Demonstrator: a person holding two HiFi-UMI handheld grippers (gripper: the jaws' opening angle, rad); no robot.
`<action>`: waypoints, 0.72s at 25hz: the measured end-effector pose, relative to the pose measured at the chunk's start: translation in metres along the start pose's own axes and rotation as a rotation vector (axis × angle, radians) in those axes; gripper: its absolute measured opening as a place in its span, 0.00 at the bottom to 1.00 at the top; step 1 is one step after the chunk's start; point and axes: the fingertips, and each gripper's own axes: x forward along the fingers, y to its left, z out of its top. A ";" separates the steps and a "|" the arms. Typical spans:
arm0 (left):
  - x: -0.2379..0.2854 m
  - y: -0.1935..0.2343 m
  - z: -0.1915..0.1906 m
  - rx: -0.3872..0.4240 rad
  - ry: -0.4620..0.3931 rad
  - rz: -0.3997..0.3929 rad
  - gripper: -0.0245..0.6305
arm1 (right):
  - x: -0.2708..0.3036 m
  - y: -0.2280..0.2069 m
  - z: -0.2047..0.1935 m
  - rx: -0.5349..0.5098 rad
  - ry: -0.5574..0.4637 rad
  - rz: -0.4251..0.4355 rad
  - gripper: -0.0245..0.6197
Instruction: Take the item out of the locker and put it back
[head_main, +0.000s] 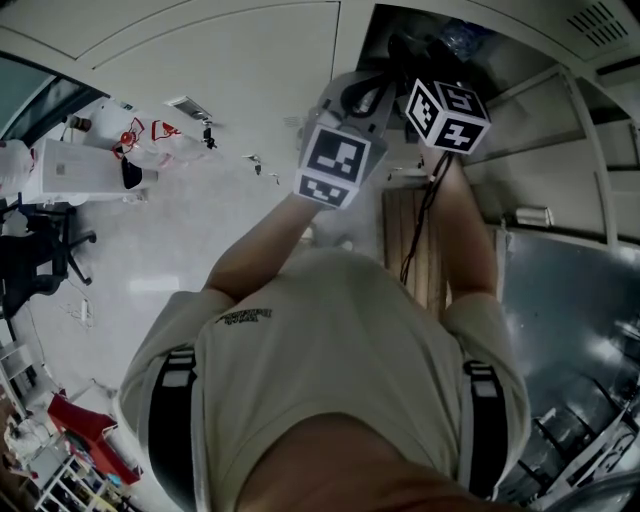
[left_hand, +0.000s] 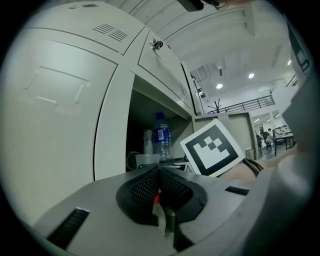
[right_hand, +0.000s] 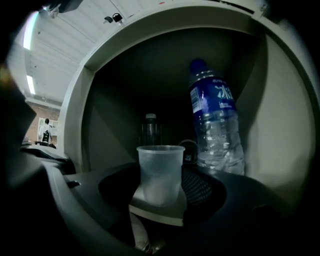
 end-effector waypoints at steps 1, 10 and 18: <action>-0.001 0.001 0.001 0.001 -0.001 0.001 0.06 | -0.002 0.000 0.003 -0.003 -0.008 -0.001 0.45; -0.011 -0.002 0.019 0.011 -0.030 -0.003 0.06 | -0.040 0.011 0.045 0.001 -0.098 0.011 0.45; -0.037 -0.008 0.055 0.055 -0.088 -0.021 0.06 | -0.103 0.030 0.088 -0.022 -0.193 0.034 0.45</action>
